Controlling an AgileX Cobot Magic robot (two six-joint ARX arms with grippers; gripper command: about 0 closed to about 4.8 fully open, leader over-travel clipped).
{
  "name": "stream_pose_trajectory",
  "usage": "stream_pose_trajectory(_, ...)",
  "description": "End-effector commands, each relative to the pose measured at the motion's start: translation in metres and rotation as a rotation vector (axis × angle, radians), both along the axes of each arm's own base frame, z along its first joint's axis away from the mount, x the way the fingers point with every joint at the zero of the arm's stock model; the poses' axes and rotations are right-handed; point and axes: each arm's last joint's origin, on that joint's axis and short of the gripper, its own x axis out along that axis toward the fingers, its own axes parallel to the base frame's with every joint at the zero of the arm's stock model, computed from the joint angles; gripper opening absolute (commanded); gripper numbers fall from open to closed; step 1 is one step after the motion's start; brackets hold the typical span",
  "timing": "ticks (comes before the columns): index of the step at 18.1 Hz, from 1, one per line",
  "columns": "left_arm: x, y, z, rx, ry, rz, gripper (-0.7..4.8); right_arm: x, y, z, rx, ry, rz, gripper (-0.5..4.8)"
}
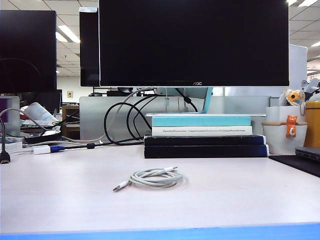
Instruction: Unfold the white charging cable into a straight cable.
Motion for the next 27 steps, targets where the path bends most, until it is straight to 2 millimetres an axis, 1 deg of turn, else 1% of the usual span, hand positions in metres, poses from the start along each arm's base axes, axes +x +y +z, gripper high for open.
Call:
stream_pose_trajectory(1,0.0,0.0,0.002,-0.001,-0.014,-0.003,-0.05,0.001,0.0,-0.004,0.016,0.011,-0.003,-0.06)
stream_pose_trajectory(4,0.0,0.0,0.002,-0.008,-0.016,-0.007,-0.05,0.001,0.0,-0.004,0.016,0.01,-0.002,-0.06)
stream_pose_trajectory(6,0.0,-0.001,0.009,-0.111,-0.066,-0.042,-0.05,0.001,0.0,-0.003,0.05,0.007,-0.002,-0.06)
stream_pose_trajectory(8,-0.001,-0.002,0.018,-0.195,-0.115,-0.05,-0.05,0.0,-0.001,0.001,0.148,-0.013,-0.031,-0.06)
stream_pose_trajectory(11,-0.002,-0.001,0.02,-0.207,-0.119,-0.038,-0.05,0.0,-0.001,0.006,0.158,-0.026,-0.053,-0.06)
stream_pose_trajectory(12,-0.002,-0.001,0.022,-0.207,-0.128,-0.029,-0.05,-0.002,-0.002,0.012,0.157,-0.034,-0.054,-0.06)
stream_pose_trajectory(13,-0.005,-0.001,0.032,-0.203,-0.156,-0.005,-0.05,-0.004,-0.002,0.025,0.159,-0.054,-0.085,-0.06)
stream_pose_trajectory(14,-0.005,-0.001,0.047,-0.174,-0.176,-0.011,-0.05,-0.004,-0.003,0.045,0.159,-0.074,-0.116,-0.06)
stream_pose_trajectory(16,-0.001,-0.001,0.063,-0.175,-0.159,-0.015,-0.05,0.002,-0.003,0.063,0.153,-0.043,-0.114,-0.06)
stream_pose_trajectory(17,0.018,-0.004,0.096,-0.03,-0.119,-0.059,-0.05,0.033,0.002,0.092,0.146,0.093,0.005,-0.06)
stream_pose_trajectory(18,0.024,-0.005,0.101,0.002,-0.105,-0.08,-0.05,0.042,0.003,0.096,0.149,0.129,0.053,-0.06)
stream_pose_trajectory(19,0.034,-0.01,0.112,0.054,-0.066,-0.142,-0.05,0.059,0.007,0.104,0.133,0.207,0.171,-0.06)
stream_pose_trajectory(20,0.041,-0.013,0.115,0.081,-0.034,-0.193,-0.05,0.068,0.01,0.107,0.115,0.257,0.241,-0.06)
stream_pose_trajectory(22,0.055,-0.024,0.119,0.125,0.036,-0.281,-0.05,0.085,0.017,0.109,0.052,0.35,0.328,-0.06)
stream_pose_trajectory(23,0.065,-0.032,0.118,0.154,0.086,-0.336,-0.05,0.093,0.022,0.109,0.02,0.404,0.369,-0.06)
stream_pose_trajectory(24,0.078,-0.044,0.115,0.187,0.16,-0.394,-0.05,0.104,0.031,0.108,-0.026,0.477,0.424,-0.06)
stream_pose_trajectory(25,0.087,-0.054,0.112,0.224,0.215,-0.411,-0.05,0.11,0.04,0.107,-0.073,0.523,0.475,-0.06)
stream_pose_trajectory(26,0.091,-0.06,0.111,0.245,0.235,-0.426,-0.05,0.112,0.044,0.107,-0.096,0.54,0.497,-0.06)
stream_pose_trajectory(27,0.098,-0.073,0.108,0.299,0.276,-0.456,-0.05,0.116,0.052,0.108,-0.148,0.577,0.547,-0.06)
